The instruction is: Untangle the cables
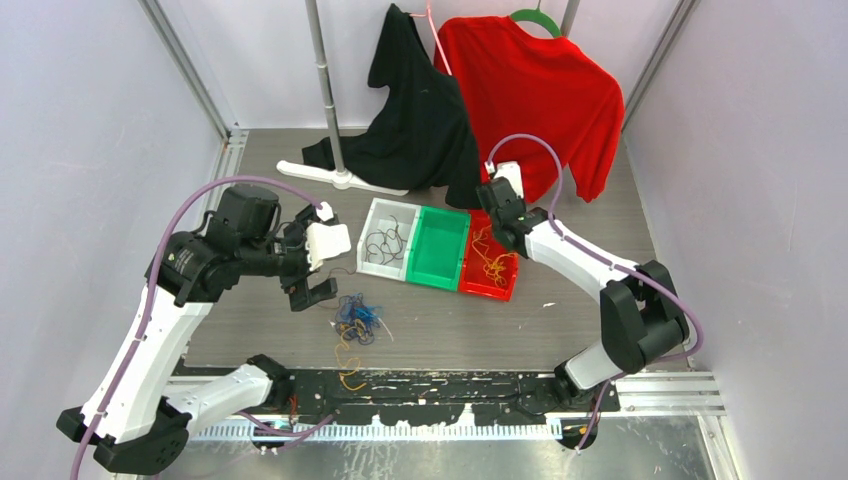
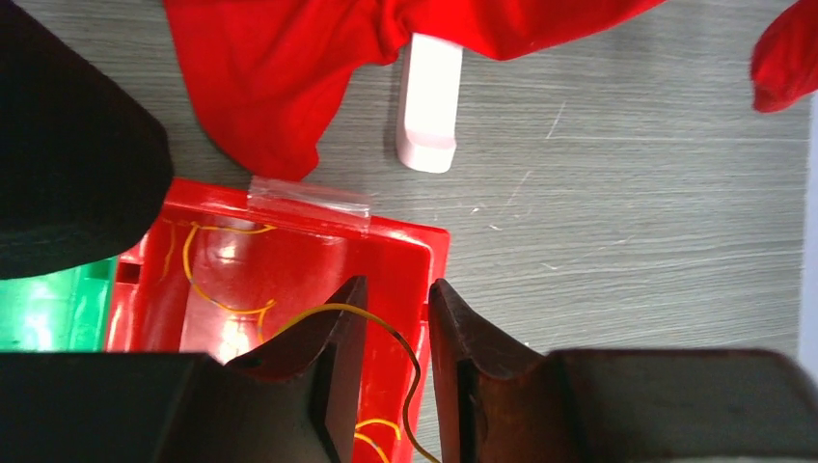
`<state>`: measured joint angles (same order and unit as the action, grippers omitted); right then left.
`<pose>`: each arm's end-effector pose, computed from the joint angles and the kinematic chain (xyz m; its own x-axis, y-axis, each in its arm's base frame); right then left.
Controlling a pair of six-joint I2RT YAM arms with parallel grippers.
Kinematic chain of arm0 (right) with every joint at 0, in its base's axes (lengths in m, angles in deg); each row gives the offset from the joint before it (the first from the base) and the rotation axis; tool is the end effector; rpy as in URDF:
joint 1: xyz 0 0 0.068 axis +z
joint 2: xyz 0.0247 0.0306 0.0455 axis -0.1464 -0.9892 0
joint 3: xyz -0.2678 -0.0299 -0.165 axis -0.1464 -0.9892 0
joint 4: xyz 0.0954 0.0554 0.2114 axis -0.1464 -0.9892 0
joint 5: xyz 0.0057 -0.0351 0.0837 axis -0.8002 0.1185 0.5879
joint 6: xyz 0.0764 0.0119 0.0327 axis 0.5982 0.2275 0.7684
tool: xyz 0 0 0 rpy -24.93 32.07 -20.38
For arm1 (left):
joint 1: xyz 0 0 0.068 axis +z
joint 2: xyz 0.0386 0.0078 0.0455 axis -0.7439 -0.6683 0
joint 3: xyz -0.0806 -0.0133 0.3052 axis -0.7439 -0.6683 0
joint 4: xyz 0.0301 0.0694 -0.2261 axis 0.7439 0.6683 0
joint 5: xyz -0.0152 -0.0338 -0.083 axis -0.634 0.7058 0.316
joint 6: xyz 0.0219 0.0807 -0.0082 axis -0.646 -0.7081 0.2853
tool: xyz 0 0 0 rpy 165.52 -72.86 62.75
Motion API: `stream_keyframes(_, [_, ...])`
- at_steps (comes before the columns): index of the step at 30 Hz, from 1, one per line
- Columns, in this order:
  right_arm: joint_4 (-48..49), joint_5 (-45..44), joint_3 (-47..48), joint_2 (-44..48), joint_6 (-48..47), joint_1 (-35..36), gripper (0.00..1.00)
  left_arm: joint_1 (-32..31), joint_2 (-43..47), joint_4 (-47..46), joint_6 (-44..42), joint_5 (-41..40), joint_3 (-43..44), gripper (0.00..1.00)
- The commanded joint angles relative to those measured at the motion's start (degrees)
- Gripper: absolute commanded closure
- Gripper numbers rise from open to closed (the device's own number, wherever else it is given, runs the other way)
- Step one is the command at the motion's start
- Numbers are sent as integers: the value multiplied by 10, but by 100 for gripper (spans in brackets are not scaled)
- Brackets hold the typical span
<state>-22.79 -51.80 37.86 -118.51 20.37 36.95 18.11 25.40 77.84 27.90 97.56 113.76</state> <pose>0.2917 0.1122 0.2676 -0.6717 -0.2053 -0.7118 0.0319 0.9519 -0.3046 0.0856 -0.0854 0.4177 -0.0606 0.6849 -0.7261 0.9446 0.2745 0.1801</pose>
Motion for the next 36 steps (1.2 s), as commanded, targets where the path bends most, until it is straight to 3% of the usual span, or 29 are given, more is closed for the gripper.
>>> stream_keyframes(1, [12, 30, 28, -3, 68, 5, 64, -2, 3, -13, -12, 1, 16, 1])
stream_keyframes(8, [29, 53, 18, -2, 111, 5, 55, -2, 6, -13, -12, 0, 16, 0])
stream_keyframes(11, [33, 66, 19, 9, 120, 2, 41, -2, 7, -12, -15, 1, 14, 1])
stream_keyframes(18, [38, 91, 20, 47, 136, -6, 39, -2, 8, -10, -13, 0, 17, 0])
stream_keyframes(26, [66, 165, -20, 101, 218, 0, 54, -2, 5, -10, -9, 1, 22, 0])
stream_keyframes(32, [117, 208, -56, 70, 260, 1, 61, -2, 3, -10, -4, 0, 27, 0])
stream_keyframes(36, [135, 200, -69, 49, 274, -4, 76, -1, 5, -6, -2, -6, 30, 0])
